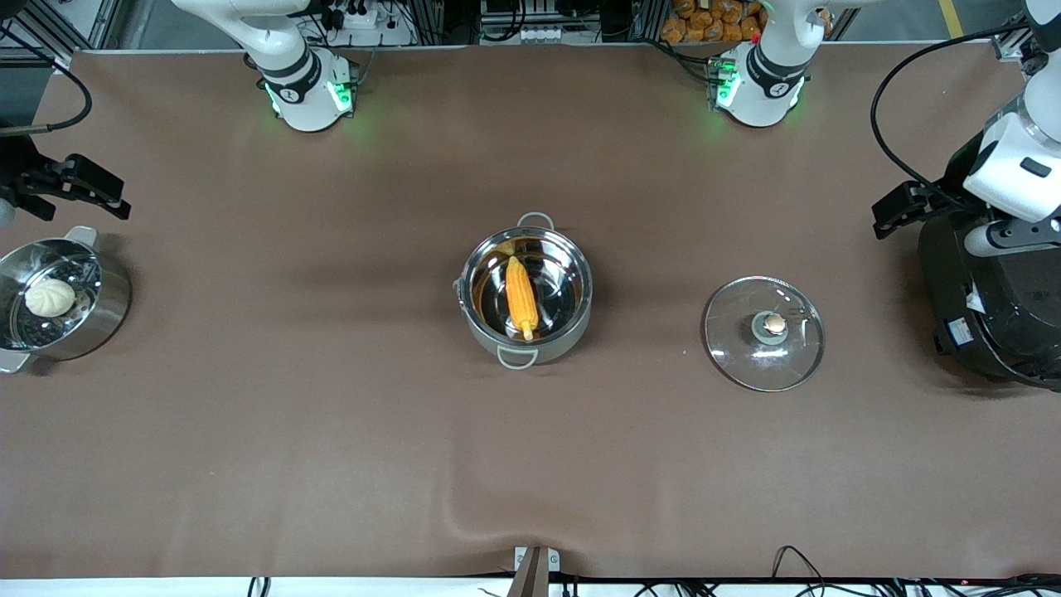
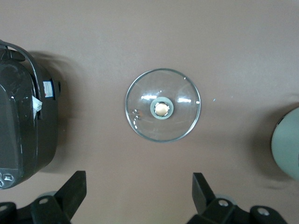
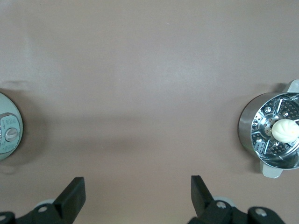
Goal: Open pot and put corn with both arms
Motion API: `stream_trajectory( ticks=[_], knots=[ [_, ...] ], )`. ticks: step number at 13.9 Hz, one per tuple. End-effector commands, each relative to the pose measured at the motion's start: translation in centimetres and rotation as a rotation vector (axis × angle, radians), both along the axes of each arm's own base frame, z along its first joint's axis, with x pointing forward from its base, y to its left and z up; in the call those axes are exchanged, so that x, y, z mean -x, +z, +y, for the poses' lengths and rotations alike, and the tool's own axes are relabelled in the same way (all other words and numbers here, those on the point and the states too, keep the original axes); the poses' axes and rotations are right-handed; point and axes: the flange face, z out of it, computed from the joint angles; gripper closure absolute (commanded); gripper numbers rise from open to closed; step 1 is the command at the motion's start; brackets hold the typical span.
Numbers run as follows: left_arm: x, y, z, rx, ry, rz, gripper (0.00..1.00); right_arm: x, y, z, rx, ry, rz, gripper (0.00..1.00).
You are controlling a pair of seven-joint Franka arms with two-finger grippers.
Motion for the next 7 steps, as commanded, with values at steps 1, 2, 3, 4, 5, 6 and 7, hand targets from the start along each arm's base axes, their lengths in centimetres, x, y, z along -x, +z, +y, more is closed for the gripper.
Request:
stream_trajectory(
  ticks=[1,2,3,4,5,6,7],
  knots=[
    [0.6,0.19,0.63,0.02,-0.031,0.025,0.0,-0.12,0.36,-0.22,0.004,-0.006,0.005,0.0],
    [0.52,0.69,0.63,0.021,-0.028,0.018,0.0,-0.12,0.28,-0.19,0.001,-0.003,0.007,0.0],
    [0.64,0.88,0.66,0.018,-0.029,0.024,0.0,-0.11,0.27,-0.19,0.001,-0.001,0.008,0.0],
    [0.64,0.87,0.75,0.018,-0.028,0.025,0.0,-0.15,0.19,-0.19,0.001,-0.001,0.01,0.0],
    [0.64,0.87,0.77,0.017,-0.028,0.025,0.0,-0.15,0.19,-0.19,0.001,-0.001,0.01,0.0],
    [0.64,0.8,0.82,0.012,-0.029,0.026,0.0,-0.15,0.12,-0.19,0.001,-0.001,0.011,0.0],
    [0.64,0.73,0.82,0.012,-0.03,0.028,0.0,-0.15,0.12,-0.19,0.001,-0.001,0.011,0.0]
  ],
)
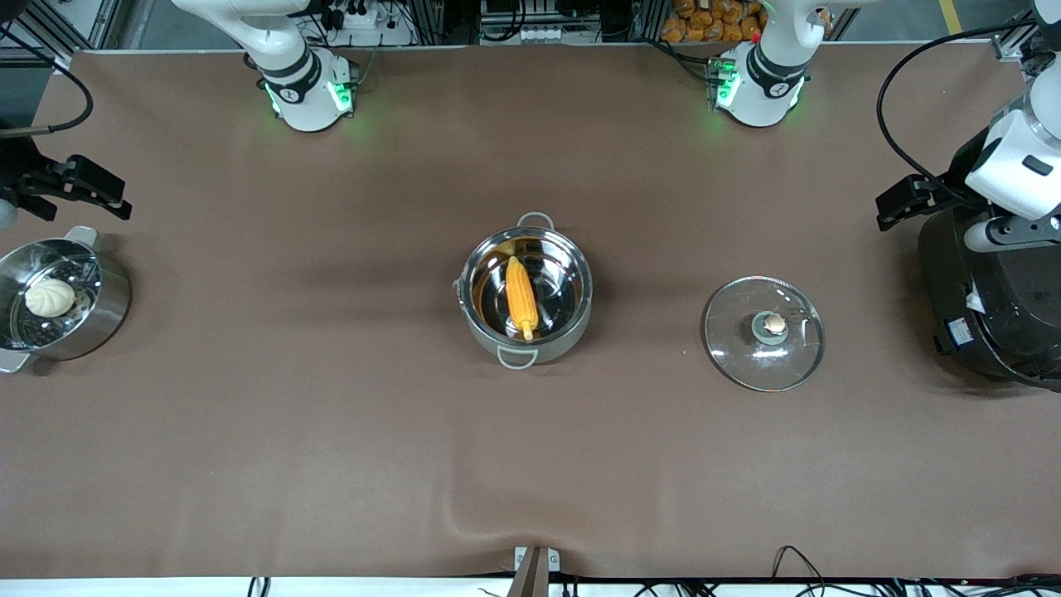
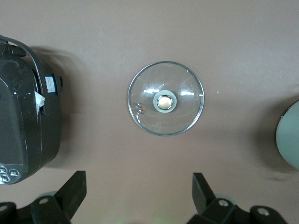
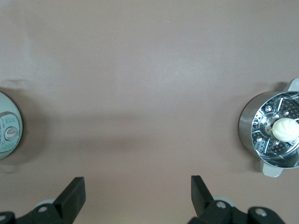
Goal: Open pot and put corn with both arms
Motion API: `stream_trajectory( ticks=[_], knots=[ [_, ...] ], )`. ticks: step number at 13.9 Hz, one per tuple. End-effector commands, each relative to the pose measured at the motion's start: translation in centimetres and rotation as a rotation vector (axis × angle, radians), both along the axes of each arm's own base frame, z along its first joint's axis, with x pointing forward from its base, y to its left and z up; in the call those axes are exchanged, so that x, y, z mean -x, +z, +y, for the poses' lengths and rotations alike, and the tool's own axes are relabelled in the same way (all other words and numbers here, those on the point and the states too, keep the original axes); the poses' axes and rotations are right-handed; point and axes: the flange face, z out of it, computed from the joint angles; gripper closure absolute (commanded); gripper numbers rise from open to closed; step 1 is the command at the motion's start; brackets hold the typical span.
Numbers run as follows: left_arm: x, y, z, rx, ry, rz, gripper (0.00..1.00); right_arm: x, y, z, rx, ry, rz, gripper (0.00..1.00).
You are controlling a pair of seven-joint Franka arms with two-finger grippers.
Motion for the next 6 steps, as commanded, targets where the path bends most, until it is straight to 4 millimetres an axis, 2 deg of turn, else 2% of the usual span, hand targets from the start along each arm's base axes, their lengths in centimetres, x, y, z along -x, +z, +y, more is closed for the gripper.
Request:
stream_trajectory(
  ticks=[1,6],
  knots=[
    [0.38,0.65,0.33,0.016,-0.019,0.007,0.0,-0.12,0.29,-0.19,0.001,-0.001,0.004,0.0],
    [0.38,0.8,0.3,0.012,-0.019,0.003,0.0,-0.16,0.14,-0.19,0.001,-0.001,0.007,0.0]
  ],
)
